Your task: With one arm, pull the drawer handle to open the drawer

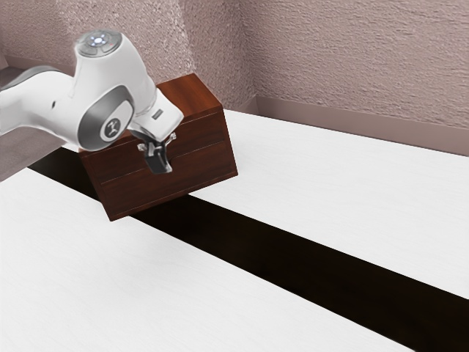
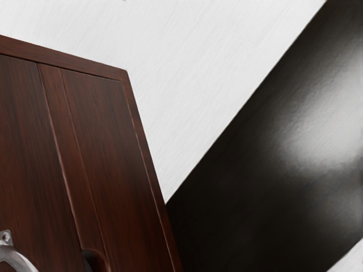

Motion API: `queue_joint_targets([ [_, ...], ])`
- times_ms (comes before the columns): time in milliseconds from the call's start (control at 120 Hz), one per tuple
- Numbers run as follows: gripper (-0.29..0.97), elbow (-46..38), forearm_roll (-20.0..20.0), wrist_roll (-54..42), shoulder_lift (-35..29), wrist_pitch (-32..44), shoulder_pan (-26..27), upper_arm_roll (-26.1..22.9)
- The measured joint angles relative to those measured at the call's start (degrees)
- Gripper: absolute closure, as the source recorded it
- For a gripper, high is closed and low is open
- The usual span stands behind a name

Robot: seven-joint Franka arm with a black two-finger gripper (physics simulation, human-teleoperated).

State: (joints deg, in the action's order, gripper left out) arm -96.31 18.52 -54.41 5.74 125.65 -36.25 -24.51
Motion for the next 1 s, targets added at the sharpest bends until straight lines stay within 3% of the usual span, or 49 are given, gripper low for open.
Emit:
queue_joint_targets([
  [417, 0.00, 0.72, -1.92, 1.06, 0.60, -1.00, 4.46, -0.46],
  [567, 0.00, -0.39, -2.18, 1.35, -0.78, -2.73, 3.59, 1.72],
  [750, 0.00, -0.68, -5.56, 4.12, -1.78, -3.92, 2.62, 4.41],
  [858, 0.00, 1.77, -7.65, 5.99, 1.34, -3.93, 3.71, 5.56],
  [1000, 0.00, 7.28, -8.52, 7.50, 6.45, -4.40, 16.92, 20.37],
])
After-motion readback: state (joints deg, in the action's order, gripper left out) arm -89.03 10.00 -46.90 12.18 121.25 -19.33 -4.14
